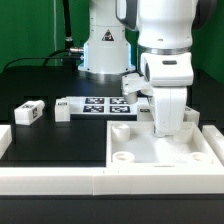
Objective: Assemble square table
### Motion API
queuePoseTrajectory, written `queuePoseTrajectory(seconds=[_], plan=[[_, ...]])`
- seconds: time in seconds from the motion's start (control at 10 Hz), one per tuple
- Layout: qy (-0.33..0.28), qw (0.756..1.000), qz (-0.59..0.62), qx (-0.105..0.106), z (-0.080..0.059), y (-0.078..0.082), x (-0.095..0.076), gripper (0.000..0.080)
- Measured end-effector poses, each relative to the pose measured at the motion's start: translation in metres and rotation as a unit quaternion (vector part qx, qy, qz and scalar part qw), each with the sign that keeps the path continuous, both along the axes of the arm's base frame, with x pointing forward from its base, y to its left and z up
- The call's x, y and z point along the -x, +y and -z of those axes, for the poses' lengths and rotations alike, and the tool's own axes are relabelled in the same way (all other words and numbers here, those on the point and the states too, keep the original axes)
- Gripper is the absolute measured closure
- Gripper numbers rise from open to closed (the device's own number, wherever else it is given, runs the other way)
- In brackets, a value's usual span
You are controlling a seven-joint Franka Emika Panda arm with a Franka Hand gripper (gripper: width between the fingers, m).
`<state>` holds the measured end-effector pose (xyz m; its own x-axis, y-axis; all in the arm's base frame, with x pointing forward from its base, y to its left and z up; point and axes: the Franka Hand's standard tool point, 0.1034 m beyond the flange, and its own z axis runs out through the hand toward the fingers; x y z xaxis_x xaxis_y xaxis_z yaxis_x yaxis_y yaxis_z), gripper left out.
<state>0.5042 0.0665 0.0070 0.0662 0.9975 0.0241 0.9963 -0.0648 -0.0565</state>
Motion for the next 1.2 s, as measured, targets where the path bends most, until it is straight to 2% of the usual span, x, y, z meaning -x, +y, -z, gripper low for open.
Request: queuePoseTrajectory(seconds=[0.2,0.5,0.6,0.7,0.8,0.9,1.0,1.1,1.2], plan=[[0.000,1.000,-0.001,-0.003,0.000,0.011,0.000,0.0744],[0.000,1.000,0.001,-0.003,0.001,0.010,-0.001,0.0744],[0.000,1.000,0.001,-0.003,0.001,0.010,0.000,0.0630],[0.000,1.000,0.001,-0.003,0.001,0.010,0.000,0.0630],[0.000,1.000,0.001,-0.003,0.001,0.010,0.000,0.0449],[0.000,1.000,0.004,-0.003,0.000,0.009,-0.001,0.0449],[-0.006,1.000,0.016,-0.001,-0.008,0.008,-0.003,0.0256],[-0.012,0.999,0.031,0.001,-0.018,0.007,-0.003,0.0182],[-0.016,0.998,0.057,0.003,-0.027,0.008,0.000,0.0160]])
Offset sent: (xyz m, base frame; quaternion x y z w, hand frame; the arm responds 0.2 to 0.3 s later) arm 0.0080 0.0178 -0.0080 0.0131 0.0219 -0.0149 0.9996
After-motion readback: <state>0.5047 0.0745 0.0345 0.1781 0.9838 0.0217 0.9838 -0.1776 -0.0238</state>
